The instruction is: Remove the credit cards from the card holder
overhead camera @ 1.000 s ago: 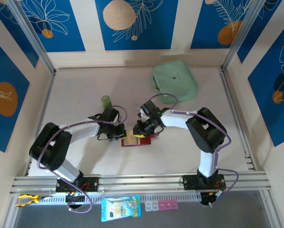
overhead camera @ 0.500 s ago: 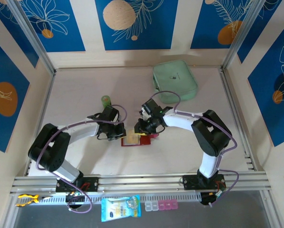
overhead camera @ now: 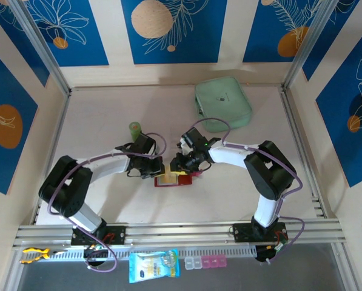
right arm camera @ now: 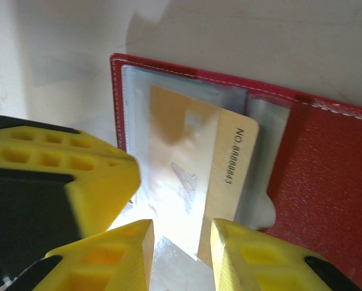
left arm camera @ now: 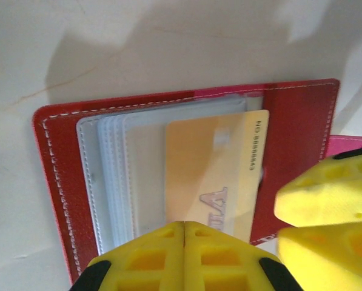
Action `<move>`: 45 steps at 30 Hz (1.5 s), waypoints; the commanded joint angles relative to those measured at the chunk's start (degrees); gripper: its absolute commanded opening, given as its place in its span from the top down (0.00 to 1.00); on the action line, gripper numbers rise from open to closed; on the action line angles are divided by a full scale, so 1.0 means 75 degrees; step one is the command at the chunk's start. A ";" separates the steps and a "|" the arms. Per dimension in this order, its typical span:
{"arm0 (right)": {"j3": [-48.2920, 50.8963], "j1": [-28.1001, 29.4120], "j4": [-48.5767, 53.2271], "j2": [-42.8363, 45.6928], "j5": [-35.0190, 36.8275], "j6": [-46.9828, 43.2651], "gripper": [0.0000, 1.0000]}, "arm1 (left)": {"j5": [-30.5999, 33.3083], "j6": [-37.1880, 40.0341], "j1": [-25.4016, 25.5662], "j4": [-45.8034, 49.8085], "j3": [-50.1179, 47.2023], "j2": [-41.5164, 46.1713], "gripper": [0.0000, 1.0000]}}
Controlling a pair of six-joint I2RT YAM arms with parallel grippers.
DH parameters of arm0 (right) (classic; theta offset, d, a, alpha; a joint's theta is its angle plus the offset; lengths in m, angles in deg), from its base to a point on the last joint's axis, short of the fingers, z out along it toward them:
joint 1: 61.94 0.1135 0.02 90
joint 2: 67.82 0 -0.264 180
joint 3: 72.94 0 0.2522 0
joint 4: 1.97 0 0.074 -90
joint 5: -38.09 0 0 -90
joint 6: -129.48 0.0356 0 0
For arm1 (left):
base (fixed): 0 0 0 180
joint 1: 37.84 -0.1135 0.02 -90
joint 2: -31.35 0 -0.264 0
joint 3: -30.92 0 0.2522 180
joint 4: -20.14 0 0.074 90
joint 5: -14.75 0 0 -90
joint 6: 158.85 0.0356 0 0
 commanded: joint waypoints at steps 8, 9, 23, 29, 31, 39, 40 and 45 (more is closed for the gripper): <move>0.0050 -0.0037 -0.0339 -0.0461 -0.0575 0.0096 0.70 | 0.0280 0.0353 0.0054 0.0507 0.0093 -0.0258 1.00; 0.0040 -0.0046 -0.0309 -0.0505 -0.0559 0.0093 0.70 | 0.0321 0.0374 0.0048 0.0552 0.0102 -0.0252 1.00; -0.0091 -0.0099 0.0367 -0.0307 0.0249 -0.0184 0.74 | 0.0365 0.0355 0.0054 0.0585 0.0114 -0.0180 1.00; 0.0144 -0.0093 0.0166 0.0181 0.0104 -0.0144 0.72 | 0.0377 0.0309 0.0054 0.0580 0.0207 0.0015 1.00; 0.0274 -0.0125 0.0024 0.0350 0.0015 -0.0127 0.70 | 0.0378 0.0322 0.0054 0.0625 0.0296 0.0097 1.00; 0.0554 -0.0284 -0.0277 0.0457 -0.0232 0.0005 0.65 | 0.0172 0.0319 0.0153 0.0716 0.0636 0.0178 1.00; 0.0554 -0.0292 -0.0278 0.0403 -0.0239 0.0007 0.65 | 0.0145 0.0309 0.0201 0.0714 0.0669 0.0144 1.00; 0.0455 -0.0322 -0.0207 0.0045 -0.0320 0.0061 0.65 | 0.0163 0.0290 0.0323 0.0701 0.0679 -0.0057 1.00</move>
